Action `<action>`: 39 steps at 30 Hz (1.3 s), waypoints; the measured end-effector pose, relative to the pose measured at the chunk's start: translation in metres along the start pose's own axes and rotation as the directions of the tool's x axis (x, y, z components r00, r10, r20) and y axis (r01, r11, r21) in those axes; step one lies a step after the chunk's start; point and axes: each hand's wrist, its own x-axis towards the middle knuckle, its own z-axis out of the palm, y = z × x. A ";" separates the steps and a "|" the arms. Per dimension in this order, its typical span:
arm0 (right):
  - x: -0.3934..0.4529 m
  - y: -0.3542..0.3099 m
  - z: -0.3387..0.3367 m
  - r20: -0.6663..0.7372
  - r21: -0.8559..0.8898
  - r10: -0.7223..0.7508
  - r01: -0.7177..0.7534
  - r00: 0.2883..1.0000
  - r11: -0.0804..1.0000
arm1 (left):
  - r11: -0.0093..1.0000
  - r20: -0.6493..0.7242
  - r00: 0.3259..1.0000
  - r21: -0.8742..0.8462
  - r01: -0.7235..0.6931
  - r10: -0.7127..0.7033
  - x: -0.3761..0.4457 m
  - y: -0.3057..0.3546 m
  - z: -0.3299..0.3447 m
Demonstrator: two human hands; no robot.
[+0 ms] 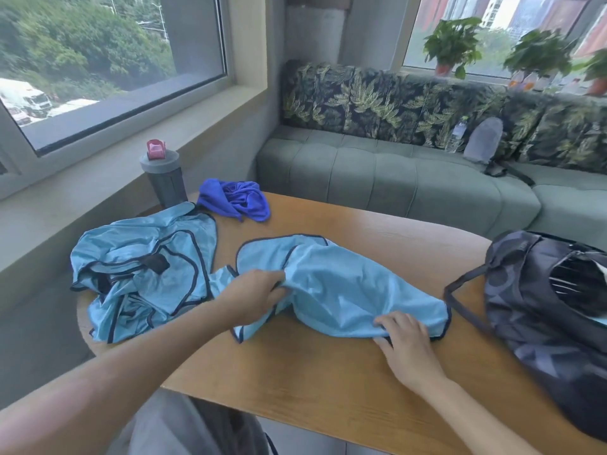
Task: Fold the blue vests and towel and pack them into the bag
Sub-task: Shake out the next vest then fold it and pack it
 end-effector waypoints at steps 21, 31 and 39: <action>0.086 0.025 -0.155 -0.213 0.241 0.214 -0.161 0.953 0.957 | 0.994 -0.335 0.941 0.069 0.079 -0.052 0.093 0.023 -0.092; 0.007 0.012 -0.048 0.181 0.206 0.402 -0.434 0.898 0.877 | 0.959 0.151 0.965 0.153 -0.238 0.215 -0.013 0.016 0.049; -0.010 -0.013 -0.061 -0.037 0.174 0.351 -0.340 0.936 0.924 | 0.924 -0.178 0.961 0.356 -0.136 0.210 -0.019 -0.056 0.018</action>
